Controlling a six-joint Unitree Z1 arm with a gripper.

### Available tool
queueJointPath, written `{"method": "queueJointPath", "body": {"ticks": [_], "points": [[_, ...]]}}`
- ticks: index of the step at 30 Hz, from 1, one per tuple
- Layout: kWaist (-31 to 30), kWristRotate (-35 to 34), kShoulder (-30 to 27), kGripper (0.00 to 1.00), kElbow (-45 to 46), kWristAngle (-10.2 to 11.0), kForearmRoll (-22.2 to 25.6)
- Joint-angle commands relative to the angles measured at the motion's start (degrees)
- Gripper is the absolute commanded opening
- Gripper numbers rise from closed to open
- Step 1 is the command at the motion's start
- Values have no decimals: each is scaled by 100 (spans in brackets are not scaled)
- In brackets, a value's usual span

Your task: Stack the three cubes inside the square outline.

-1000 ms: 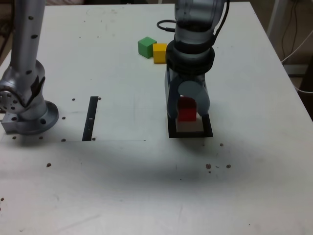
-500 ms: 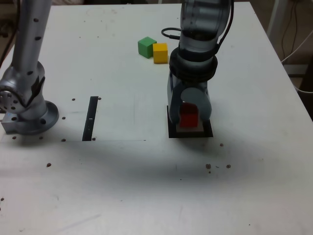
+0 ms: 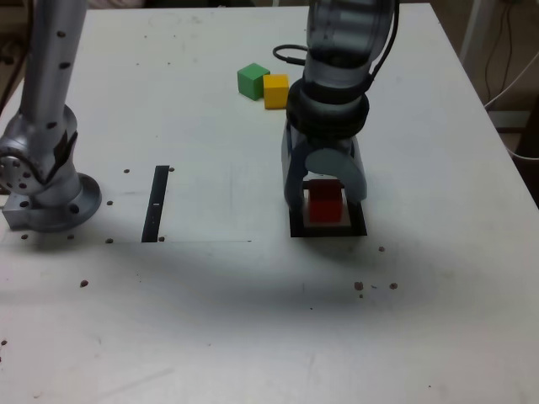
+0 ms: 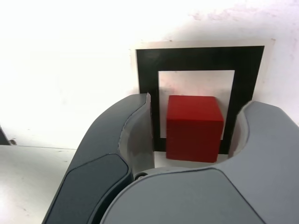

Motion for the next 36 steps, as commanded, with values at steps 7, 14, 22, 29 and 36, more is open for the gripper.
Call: {"method": "queueJointPath", "body": {"ticks": [7,14,22,29,36], "points": [[352,-35,-604,99,-342,290,711],[999,201,-926,99,-641,230,1264],[1812,857,-915,99,-776,193,1434],[2738,1520,-674,99,-838,249,1420],[3352,1908,-364,99,-1064,382,1387]]}}
